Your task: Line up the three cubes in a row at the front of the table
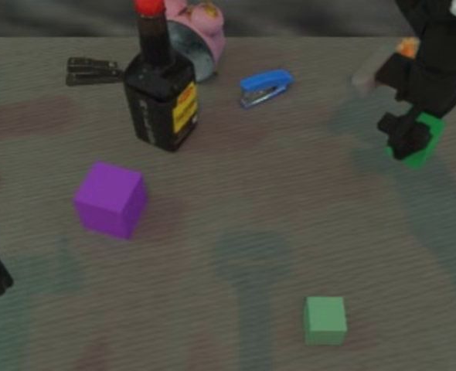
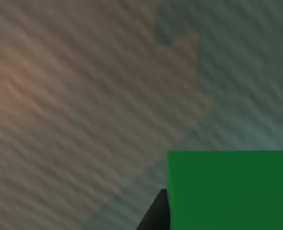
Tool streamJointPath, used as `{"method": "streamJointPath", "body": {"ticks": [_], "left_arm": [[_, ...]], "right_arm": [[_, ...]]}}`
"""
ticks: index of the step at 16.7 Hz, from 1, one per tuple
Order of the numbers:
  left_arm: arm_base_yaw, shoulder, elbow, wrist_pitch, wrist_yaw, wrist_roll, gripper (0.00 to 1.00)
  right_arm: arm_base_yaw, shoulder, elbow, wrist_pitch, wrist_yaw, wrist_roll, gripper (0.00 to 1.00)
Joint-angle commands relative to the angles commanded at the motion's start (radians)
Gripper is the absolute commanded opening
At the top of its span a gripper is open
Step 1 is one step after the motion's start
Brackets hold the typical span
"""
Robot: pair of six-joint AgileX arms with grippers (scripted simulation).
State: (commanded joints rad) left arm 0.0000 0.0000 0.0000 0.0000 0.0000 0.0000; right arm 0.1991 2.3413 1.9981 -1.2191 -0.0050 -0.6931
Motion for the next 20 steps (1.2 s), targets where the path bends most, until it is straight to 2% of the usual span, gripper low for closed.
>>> {"method": "streamJointPath", "body": {"ticks": [4, 10, 12, 15, 20], "left_arm": [[0.000, 0.000, 0.000, 0.000, 0.000, 0.000, 1.00], [0.000, 0.000, 0.000, 0.000, 0.000, 0.000, 1.00], [0.000, 0.000, 0.000, 0.000, 0.000, 0.000, 1.00], [0.000, 0.000, 0.000, 0.000, 0.000, 0.000, 1.00], [0.000, 0.000, 0.000, 0.000, 0.000, 0.000, 1.00]], "right_arm": [[0.149, -0.074, -0.100, 0.027, -0.001, 0.005, 0.00], [0.529, -0.256, -0.358, 0.090, -0.006, 0.025, 0.00], [0.628, -0.313, -0.432, 0.111, -0.006, 0.032, 0.00], [0.699, -0.366, -0.494, 0.133, -0.004, 0.038, 0.00], [0.698, -0.363, -0.496, 0.134, -0.005, 0.040, 0.00]]}}
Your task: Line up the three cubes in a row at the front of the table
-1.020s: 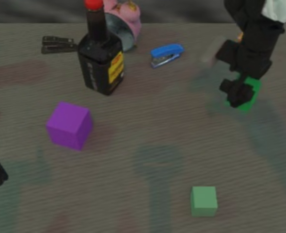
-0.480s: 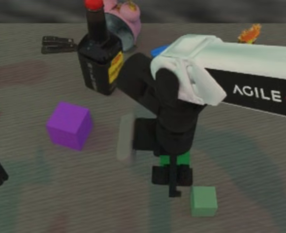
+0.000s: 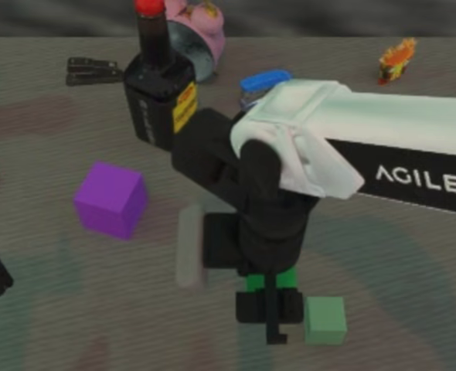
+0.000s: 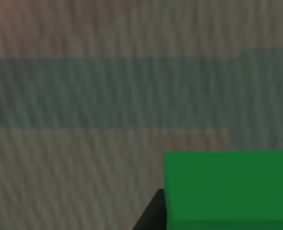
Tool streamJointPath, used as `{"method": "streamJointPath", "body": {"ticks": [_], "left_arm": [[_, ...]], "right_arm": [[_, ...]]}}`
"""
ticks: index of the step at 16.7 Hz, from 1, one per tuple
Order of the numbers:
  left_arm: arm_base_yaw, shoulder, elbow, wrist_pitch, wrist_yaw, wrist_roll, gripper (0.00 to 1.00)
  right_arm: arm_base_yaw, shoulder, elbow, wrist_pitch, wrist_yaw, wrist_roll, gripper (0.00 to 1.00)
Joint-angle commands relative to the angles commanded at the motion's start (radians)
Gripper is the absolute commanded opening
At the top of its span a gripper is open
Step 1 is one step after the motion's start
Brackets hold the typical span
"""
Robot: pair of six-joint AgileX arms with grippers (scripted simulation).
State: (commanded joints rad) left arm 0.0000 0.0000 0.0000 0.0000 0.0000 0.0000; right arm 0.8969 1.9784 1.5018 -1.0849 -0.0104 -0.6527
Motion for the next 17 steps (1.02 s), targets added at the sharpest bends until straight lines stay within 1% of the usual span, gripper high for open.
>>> {"method": "streamJointPath", "body": {"ticks": [2, 8, 13, 17], "left_arm": [[0.000, 0.000, 0.000, 0.000, 0.000, 0.000, 1.00], [0.000, 0.000, 0.000, 0.000, 0.000, 0.000, 1.00], [0.000, 0.000, 0.000, 0.000, 0.000, 0.000, 1.00], [0.000, 0.000, 0.000, 0.000, 0.000, 0.000, 1.00]], "right_arm": [[0.001, 0.010, -0.026, 0.037, 0.001, -0.001, 0.00], [0.002, 0.076, -0.156, 0.240, 0.001, -0.001, 0.00], [0.003, 0.082, -0.167, 0.254, 0.002, -0.001, 0.00], [0.003, 0.082, -0.167, 0.254, 0.002, -0.001, 0.30]]}}
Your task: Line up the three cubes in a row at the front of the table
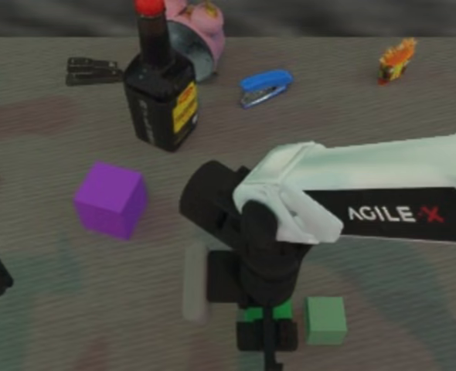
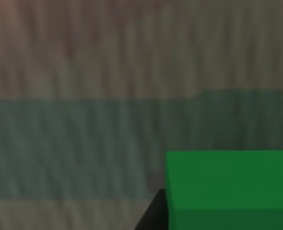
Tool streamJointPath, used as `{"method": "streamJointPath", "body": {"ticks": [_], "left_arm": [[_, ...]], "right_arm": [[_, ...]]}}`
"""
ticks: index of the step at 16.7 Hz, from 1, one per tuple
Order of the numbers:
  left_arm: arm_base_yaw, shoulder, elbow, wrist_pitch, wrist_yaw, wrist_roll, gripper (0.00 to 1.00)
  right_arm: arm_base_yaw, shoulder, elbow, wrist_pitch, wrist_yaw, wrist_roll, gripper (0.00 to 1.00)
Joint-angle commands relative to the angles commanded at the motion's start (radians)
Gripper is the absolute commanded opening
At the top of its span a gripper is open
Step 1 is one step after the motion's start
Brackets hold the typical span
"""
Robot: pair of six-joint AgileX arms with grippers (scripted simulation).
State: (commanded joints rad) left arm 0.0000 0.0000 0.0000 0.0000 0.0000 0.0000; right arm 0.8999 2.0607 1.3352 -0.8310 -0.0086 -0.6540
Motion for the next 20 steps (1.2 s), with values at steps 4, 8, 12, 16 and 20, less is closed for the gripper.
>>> {"method": "streamJointPath", "body": {"ticks": [4, 8, 12, 16, 20], "left_arm": [[0.000, 0.000, 0.000, 0.000, 0.000, 0.000, 1.00], [0.000, 0.000, 0.000, 0.000, 0.000, 0.000, 1.00], [0.000, 0.000, 0.000, 0.000, 0.000, 0.000, 1.00], [0.000, 0.000, 0.000, 0.000, 0.000, 0.000, 1.00], [0.000, 0.000, 0.000, 0.000, 0.000, 0.000, 1.00]], "right_arm": [[0.000, 0.000, 0.000, 0.000, 0.000, 0.000, 0.60], [0.000, 0.000, 0.000, 0.000, 0.000, 0.000, 0.90], [0.000, 0.000, 0.000, 0.000, 0.000, 0.000, 1.00], [0.000, 0.000, 0.000, 0.000, 0.000, 0.000, 1.00], [0.001, -0.006, 0.013, -0.018, 0.000, -0.001, 1.00]]}}
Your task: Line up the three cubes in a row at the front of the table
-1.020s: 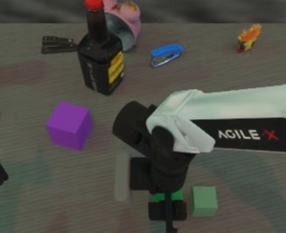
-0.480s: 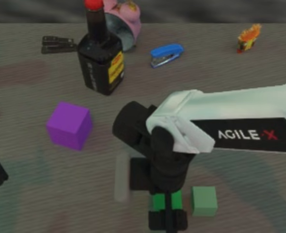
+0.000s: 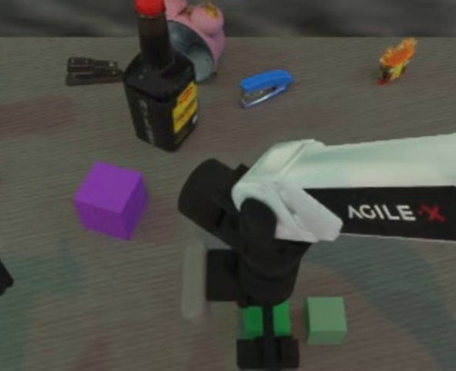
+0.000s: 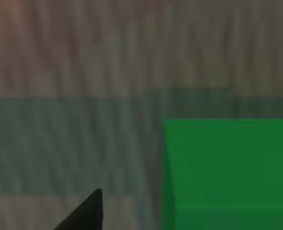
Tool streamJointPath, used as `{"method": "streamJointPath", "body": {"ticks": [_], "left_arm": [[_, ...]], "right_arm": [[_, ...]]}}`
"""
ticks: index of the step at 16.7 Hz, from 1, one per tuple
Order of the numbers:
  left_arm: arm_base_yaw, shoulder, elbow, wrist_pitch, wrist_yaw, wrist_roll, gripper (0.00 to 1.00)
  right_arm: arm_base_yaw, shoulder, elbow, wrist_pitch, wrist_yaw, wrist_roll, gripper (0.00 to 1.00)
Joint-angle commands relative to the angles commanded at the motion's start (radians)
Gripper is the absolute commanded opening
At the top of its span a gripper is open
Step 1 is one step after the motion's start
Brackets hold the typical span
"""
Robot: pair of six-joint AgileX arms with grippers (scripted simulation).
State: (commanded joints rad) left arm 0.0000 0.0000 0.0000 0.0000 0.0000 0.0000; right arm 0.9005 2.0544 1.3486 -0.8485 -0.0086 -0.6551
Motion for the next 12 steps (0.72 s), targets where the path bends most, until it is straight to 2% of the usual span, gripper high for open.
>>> {"method": "streamJointPath", "body": {"ticks": [7, 12], "left_arm": [[0.000, 0.000, 0.000, 0.000, 0.000, 0.000, 1.00], [0.000, 0.000, 0.000, 0.000, 0.000, 0.000, 1.00]], "right_arm": [[0.005, -0.084, 0.131, -0.221, -0.001, -0.004, 1.00], [0.002, -0.088, 0.136, -0.230, -0.001, -0.004, 1.00]]}}
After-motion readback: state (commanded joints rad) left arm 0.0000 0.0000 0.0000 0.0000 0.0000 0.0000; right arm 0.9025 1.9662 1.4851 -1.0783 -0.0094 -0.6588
